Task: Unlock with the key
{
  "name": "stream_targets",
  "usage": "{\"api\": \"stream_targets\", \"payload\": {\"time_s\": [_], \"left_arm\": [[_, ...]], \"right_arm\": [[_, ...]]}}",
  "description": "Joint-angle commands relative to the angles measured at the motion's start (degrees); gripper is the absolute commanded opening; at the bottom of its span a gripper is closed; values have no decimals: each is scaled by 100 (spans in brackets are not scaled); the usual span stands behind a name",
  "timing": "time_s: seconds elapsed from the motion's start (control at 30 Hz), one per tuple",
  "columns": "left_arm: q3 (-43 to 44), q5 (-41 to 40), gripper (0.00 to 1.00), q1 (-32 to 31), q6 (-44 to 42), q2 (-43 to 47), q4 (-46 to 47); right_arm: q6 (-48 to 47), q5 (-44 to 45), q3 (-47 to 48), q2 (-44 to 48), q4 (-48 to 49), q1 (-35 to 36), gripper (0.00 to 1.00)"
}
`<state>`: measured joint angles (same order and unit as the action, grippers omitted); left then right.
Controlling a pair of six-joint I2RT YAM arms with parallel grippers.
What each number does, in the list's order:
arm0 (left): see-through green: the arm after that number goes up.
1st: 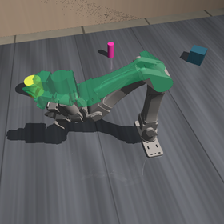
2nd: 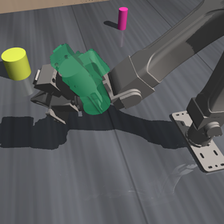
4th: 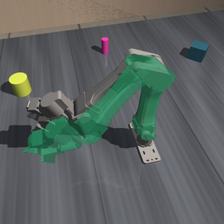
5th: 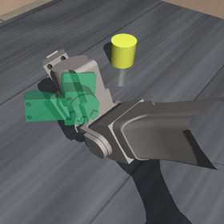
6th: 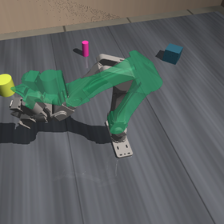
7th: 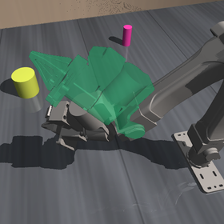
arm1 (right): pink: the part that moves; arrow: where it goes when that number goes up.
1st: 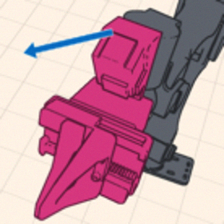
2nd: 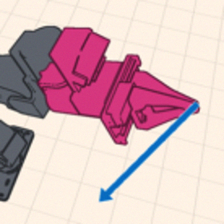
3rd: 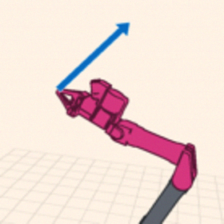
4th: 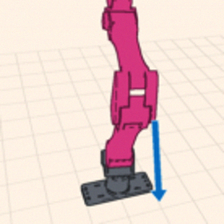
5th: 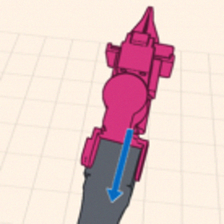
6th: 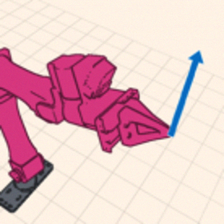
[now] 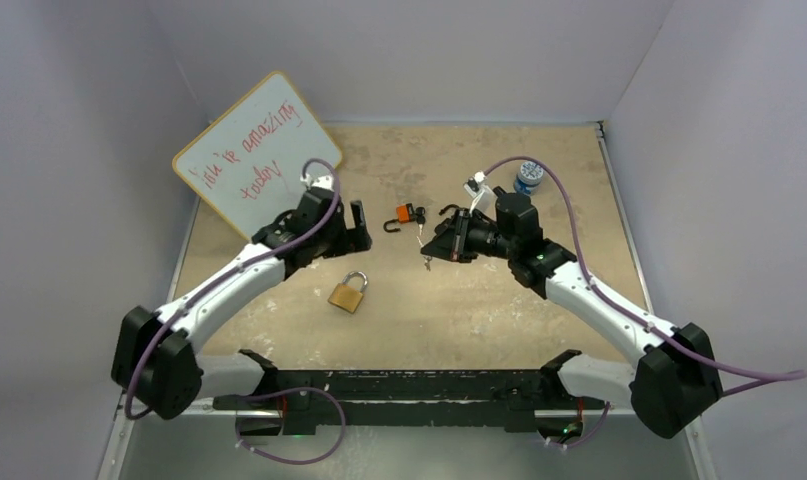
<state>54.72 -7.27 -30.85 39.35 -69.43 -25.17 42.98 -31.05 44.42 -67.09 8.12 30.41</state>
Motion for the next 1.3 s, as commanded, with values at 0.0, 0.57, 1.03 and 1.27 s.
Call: {"api": "stream_targets", "payload": {"time_s": [0.0,0.57,1.03,1.27], "left_arm": [[-502,-92,95,18,-398,-623,-440],[-1121,1403,93,-34,-965,-1422,278],[-1106,200,75,-233,445,-1351,-392],[-525,-460,77,-262,282,-1164,-633]], "right_arm": [[-469,561,-36,187,-664,0,0],[-618,593,-306,337,-795,2,0],[-633,581,-386,297,-786,0,0],[-650,600,-401,294,-786,0,0]]}}
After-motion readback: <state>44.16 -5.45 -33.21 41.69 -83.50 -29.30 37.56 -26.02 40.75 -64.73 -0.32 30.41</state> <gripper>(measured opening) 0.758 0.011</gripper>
